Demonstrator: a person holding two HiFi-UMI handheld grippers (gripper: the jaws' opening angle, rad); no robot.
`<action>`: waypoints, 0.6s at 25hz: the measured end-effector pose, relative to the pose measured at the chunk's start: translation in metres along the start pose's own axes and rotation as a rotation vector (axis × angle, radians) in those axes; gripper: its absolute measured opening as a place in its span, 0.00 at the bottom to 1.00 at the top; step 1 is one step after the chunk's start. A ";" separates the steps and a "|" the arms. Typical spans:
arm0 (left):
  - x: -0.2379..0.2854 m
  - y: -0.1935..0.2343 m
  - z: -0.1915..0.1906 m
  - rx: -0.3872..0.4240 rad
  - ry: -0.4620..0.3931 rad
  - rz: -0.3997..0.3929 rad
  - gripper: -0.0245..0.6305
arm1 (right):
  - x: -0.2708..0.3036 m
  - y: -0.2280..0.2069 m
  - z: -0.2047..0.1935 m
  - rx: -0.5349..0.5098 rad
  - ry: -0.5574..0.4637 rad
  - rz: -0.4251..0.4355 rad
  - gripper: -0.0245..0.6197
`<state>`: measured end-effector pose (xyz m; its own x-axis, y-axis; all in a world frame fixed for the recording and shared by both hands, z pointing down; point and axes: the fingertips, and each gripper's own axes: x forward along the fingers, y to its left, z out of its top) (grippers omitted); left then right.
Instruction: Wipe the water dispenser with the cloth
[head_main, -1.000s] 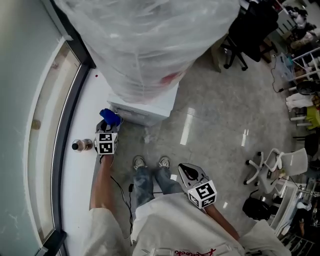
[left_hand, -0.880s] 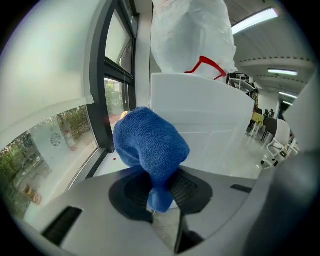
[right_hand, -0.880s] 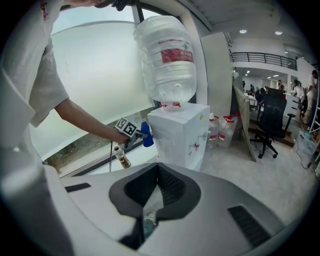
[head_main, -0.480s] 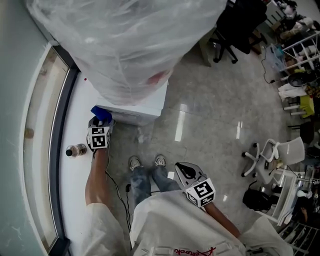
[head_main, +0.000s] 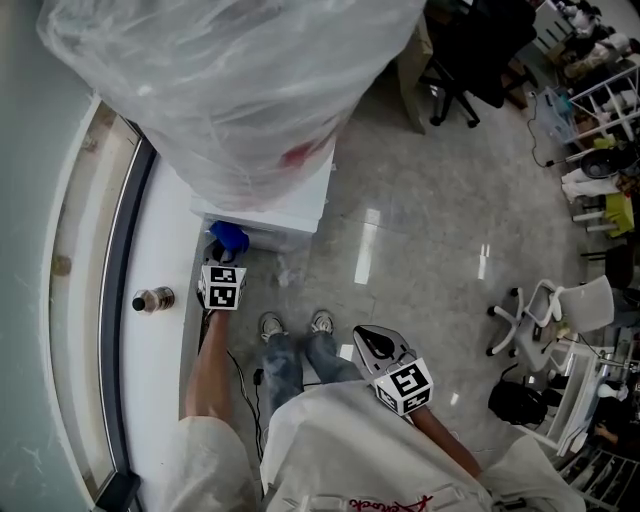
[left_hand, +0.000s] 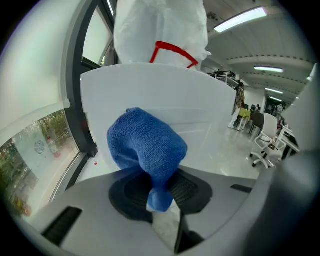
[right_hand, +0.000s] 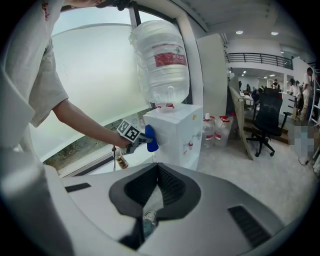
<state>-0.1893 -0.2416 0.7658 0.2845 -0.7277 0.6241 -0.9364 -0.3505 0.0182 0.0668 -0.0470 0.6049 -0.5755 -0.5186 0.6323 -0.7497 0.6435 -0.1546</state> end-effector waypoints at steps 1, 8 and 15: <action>0.000 -0.012 0.002 0.010 -0.003 -0.016 0.18 | -0.001 -0.002 -0.001 0.001 -0.001 0.000 0.06; 0.008 -0.095 0.017 0.101 -0.041 -0.137 0.18 | -0.010 -0.014 -0.008 0.018 -0.006 -0.011 0.06; 0.022 -0.166 0.034 0.144 -0.063 -0.230 0.18 | -0.023 -0.025 -0.018 0.036 -0.007 -0.025 0.06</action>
<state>-0.0206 -0.2200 0.7502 0.5030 -0.6529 0.5663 -0.8079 -0.5880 0.0396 0.1048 -0.0415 0.6084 -0.5585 -0.5381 0.6313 -0.7752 0.6094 -0.1665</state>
